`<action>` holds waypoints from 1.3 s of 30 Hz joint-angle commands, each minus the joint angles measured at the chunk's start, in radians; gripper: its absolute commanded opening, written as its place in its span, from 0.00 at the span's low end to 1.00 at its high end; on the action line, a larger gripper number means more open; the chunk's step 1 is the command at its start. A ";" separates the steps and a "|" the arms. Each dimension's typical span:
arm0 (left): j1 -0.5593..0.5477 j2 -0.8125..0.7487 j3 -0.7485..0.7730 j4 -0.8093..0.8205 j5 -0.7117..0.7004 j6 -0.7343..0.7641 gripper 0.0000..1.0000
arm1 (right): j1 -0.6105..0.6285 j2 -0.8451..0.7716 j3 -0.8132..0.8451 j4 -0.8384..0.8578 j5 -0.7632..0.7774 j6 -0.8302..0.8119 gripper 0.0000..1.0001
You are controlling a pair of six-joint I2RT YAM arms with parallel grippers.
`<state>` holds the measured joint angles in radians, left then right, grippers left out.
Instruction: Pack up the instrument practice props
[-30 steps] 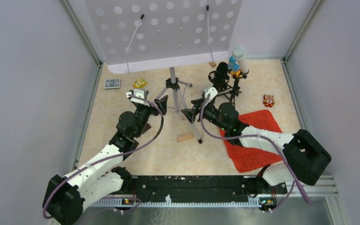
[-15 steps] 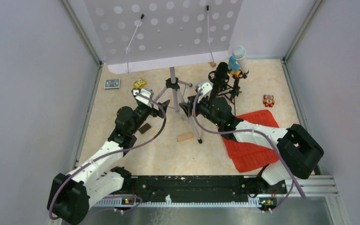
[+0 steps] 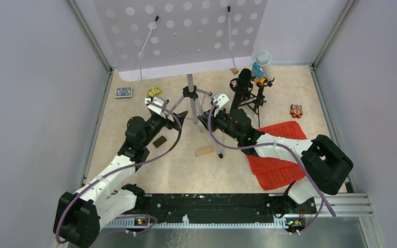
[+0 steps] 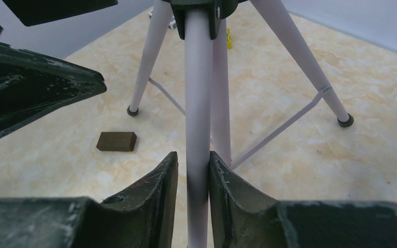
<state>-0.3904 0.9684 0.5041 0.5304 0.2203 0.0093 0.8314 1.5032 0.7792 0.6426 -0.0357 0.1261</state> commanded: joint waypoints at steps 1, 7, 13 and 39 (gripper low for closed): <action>0.005 -0.041 0.012 0.039 -0.039 -0.033 0.99 | 0.056 -0.006 -0.010 0.092 0.030 -0.028 0.26; 0.005 -0.028 0.033 0.019 -0.059 0.022 0.99 | 0.058 -0.013 -0.017 0.062 0.133 0.010 0.09; 0.005 0.004 0.078 0.053 0.020 -0.006 0.99 | 0.112 0.002 0.006 0.066 0.165 0.001 0.03; -0.007 0.126 0.198 0.288 -0.126 -0.176 0.97 | 0.208 0.098 0.076 0.105 0.188 0.164 0.25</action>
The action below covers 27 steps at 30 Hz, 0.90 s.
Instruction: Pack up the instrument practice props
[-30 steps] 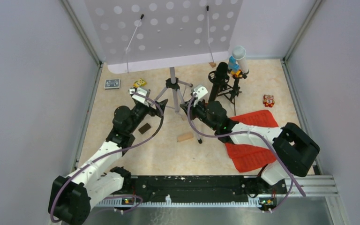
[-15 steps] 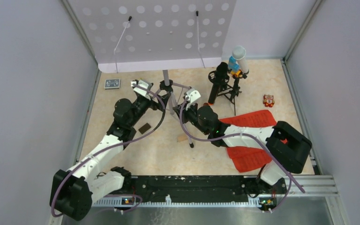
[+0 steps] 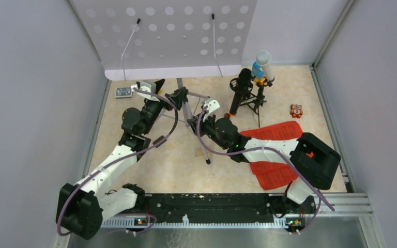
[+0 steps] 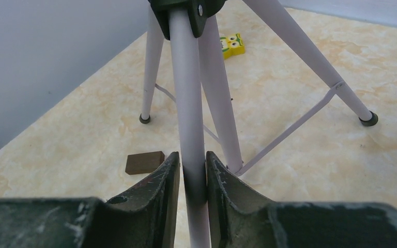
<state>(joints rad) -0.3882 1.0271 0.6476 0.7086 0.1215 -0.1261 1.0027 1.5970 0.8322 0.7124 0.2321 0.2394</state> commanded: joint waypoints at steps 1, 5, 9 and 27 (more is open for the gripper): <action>-0.014 0.083 0.062 0.123 -0.033 -0.040 0.96 | 0.040 0.005 0.020 0.037 -0.084 0.049 0.26; -0.026 0.144 0.105 0.132 -0.054 -0.040 0.84 | 0.045 0.004 0.008 0.051 -0.105 0.048 0.30; -0.028 0.198 0.179 0.088 -0.040 -0.043 0.64 | 0.056 0.006 0.002 0.054 -0.118 0.039 0.30; -0.026 0.242 0.352 -0.054 0.311 0.117 0.00 | 0.161 0.034 0.084 0.041 -0.169 -0.031 0.33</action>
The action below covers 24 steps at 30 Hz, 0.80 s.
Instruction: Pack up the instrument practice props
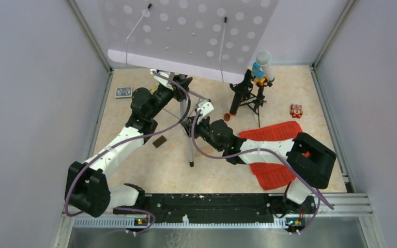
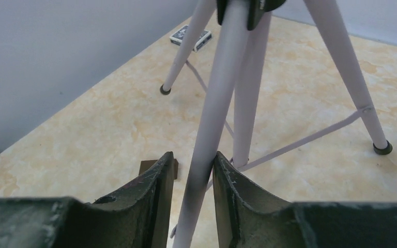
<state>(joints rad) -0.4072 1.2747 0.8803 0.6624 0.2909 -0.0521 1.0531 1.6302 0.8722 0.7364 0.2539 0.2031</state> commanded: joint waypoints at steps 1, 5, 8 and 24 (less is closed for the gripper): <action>-0.005 -0.018 0.122 -0.025 0.163 0.072 0.00 | 0.114 -0.014 0.033 0.018 -0.190 0.001 0.34; 0.034 -0.061 0.110 -0.057 0.280 0.097 0.00 | 0.115 -0.128 -0.051 0.019 -0.173 -0.002 0.56; 0.089 -0.082 0.083 -0.028 0.371 0.039 0.00 | 0.117 -0.267 -0.128 -0.012 -0.180 -0.014 0.60; 0.278 -0.146 0.053 0.111 0.701 -0.239 0.00 | -0.114 -0.559 -0.264 -0.235 -0.535 -0.223 0.66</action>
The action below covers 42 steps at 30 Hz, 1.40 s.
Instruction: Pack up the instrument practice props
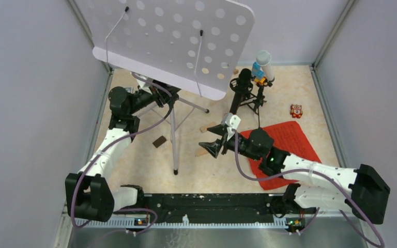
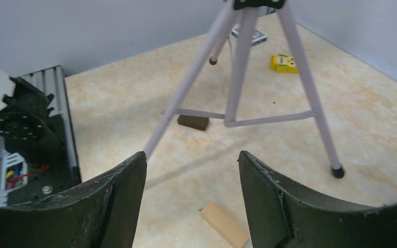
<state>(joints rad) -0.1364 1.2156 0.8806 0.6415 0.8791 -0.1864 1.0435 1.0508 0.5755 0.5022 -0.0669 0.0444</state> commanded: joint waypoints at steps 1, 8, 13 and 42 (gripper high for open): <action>0.011 -0.093 0.055 0.127 0.122 -0.113 0.00 | -0.136 0.036 0.055 0.001 -0.265 -0.085 0.67; 0.021 -0.127 0.061 0.121 0.175 -0.171 0.00 | -0.266 0.244 0.247 0.031 -0.546 -0.172 0.72; 0.021 -0.155 0.057 0.135 0.186 -0.209 0.00 | -0.286 0.400 0.408 0.036 -0.630 -0.201 0.74; 0.021 -0.199 0.014 0.323 0.221 -0.363 0.00 | -0.205 0.776 0.653 0.417 -0.849 0.198 0.46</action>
<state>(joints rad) -0.1181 1.0817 0.8562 0.7387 1.1675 -0.5037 0.8284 1.7931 1.1679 0.8032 -0.9257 0.1787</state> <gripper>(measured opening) 0.288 0.558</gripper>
